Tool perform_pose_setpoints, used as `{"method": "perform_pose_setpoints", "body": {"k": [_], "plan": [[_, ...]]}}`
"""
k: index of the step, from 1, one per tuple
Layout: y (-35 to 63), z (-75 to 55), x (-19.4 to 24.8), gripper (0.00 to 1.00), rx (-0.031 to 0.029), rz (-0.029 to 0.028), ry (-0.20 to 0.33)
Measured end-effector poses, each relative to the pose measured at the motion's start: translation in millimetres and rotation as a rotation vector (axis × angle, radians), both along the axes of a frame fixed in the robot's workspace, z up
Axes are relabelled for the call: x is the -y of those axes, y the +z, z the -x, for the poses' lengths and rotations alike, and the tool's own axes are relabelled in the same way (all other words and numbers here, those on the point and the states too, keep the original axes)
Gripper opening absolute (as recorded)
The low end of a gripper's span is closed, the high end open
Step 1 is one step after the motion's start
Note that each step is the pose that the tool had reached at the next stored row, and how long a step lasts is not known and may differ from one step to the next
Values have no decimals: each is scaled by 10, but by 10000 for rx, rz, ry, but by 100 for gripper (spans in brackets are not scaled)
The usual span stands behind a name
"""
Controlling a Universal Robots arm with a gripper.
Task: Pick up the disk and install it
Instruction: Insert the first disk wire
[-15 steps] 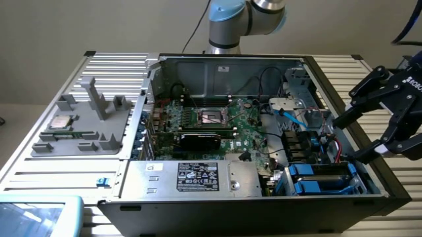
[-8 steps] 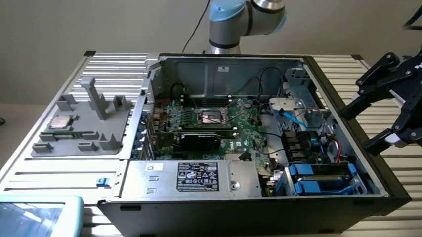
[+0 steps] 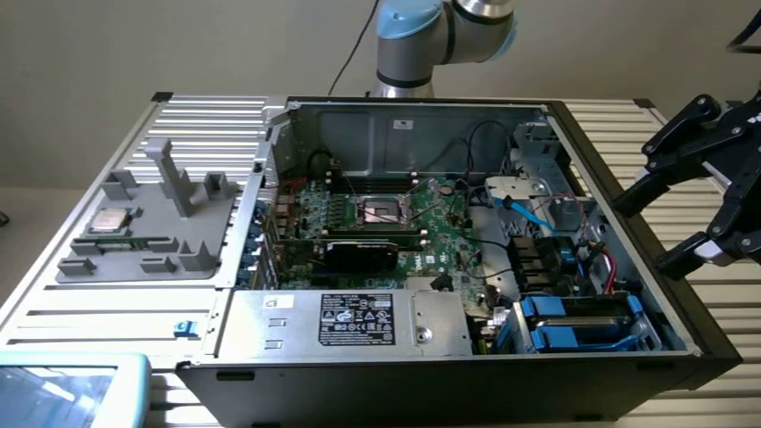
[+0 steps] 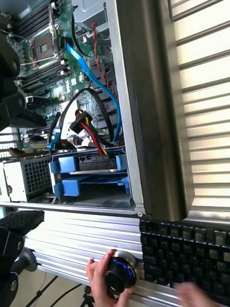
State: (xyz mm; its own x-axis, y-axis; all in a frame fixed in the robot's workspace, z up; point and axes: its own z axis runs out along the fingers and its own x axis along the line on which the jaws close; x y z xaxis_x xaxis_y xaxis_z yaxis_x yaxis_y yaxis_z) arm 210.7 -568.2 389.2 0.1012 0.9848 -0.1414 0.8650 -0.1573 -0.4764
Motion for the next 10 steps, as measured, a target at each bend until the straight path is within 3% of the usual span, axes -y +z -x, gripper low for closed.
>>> {"method": "perform_pose_setpoints", "body": {"k": [4, 6, 8, 10], "plan": [[0, 0, 0, 78, 0, 0, 0], [2, 9, 0, 78, 33, 3, 0], [1, 61, 0, 78, 185, 1, 1], [1, 111, 0, 78, 459, 1, -1]]}}
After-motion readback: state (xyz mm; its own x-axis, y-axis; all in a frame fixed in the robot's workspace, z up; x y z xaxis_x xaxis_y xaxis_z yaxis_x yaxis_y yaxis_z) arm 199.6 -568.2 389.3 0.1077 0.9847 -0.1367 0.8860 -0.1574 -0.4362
